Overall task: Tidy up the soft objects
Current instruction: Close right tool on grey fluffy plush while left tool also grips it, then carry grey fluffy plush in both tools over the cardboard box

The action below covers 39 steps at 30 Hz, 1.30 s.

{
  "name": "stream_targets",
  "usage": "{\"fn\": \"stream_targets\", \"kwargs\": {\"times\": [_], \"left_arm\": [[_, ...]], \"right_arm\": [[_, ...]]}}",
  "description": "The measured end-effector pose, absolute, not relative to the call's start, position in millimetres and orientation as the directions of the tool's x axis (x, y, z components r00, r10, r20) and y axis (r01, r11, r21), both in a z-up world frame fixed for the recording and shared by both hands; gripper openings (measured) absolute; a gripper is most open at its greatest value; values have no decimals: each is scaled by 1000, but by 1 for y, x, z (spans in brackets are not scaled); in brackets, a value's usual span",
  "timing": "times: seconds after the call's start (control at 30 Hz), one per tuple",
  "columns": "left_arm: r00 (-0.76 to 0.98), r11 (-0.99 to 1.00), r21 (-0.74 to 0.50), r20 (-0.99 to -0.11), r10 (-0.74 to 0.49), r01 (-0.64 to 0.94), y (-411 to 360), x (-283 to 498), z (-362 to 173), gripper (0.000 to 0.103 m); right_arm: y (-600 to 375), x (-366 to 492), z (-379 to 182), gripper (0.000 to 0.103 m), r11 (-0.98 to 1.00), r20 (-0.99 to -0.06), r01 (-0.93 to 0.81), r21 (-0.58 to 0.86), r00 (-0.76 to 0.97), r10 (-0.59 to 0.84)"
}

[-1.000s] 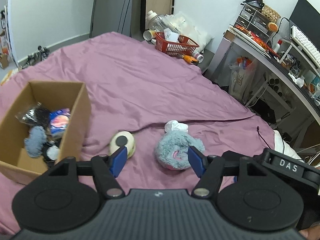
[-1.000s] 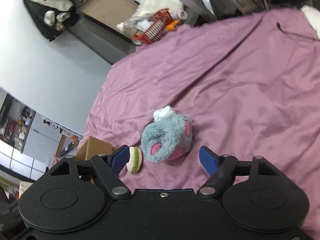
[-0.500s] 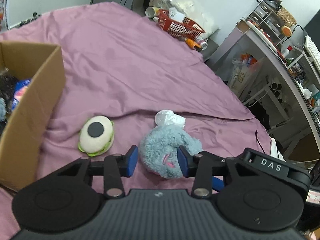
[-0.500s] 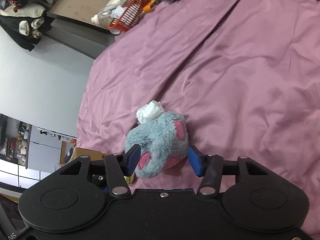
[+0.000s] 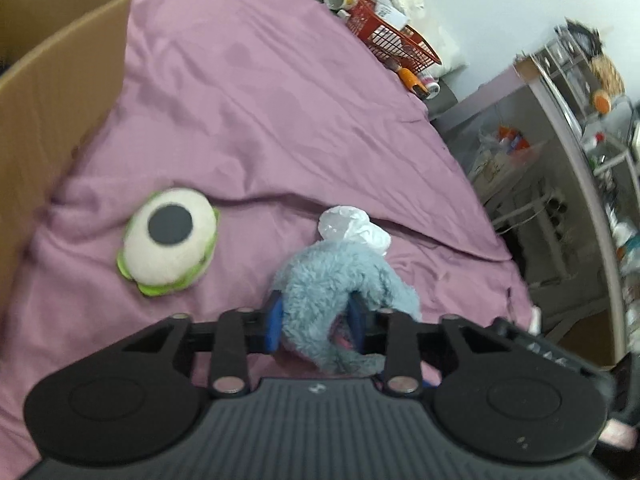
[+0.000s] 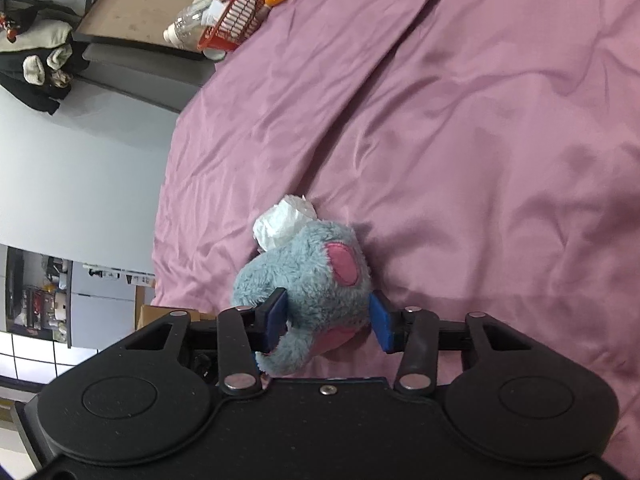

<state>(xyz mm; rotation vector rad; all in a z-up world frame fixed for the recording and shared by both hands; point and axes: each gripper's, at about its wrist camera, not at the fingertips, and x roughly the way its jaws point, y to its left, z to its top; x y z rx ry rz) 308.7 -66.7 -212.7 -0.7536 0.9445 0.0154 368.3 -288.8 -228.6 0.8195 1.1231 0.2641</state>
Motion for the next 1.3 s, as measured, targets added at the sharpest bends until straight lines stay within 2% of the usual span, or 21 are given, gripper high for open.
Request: {"fn": "stream_targets", "kwargs": {"times": [0.07, 0.27, 0.6, 0.83, 1.3], "left_arm": [[608, 737, -587, -732, -307, -334, -66, 306, -213, 28], [612, 736, -586, -731, -302, -338, -64, 296, -205, 27], [626, 765, -560, -730, -274, -318, -56, 263, -168, 27], [665, 764, -578, -694, -275, -287, -44, 234, -139, 27], [727, 786, -549, -657, -197, -283, -7, 188, -86, 27]], "right_arm": [[-286, 369, -230, 33, 690, -689, 189, 699, 435, 579], [-282, 363, -223, 27, 710, -684, 144, 689, 453, 572], [-275, 335, -200, 25, 702, -654, 77, 708, 447, 610], [-260, 314, -167, 25, 722, -629, -15, 691, 480, 612], [-209, 281, -116, 25, 726, -586, -124, 676, 507, 632]]}}
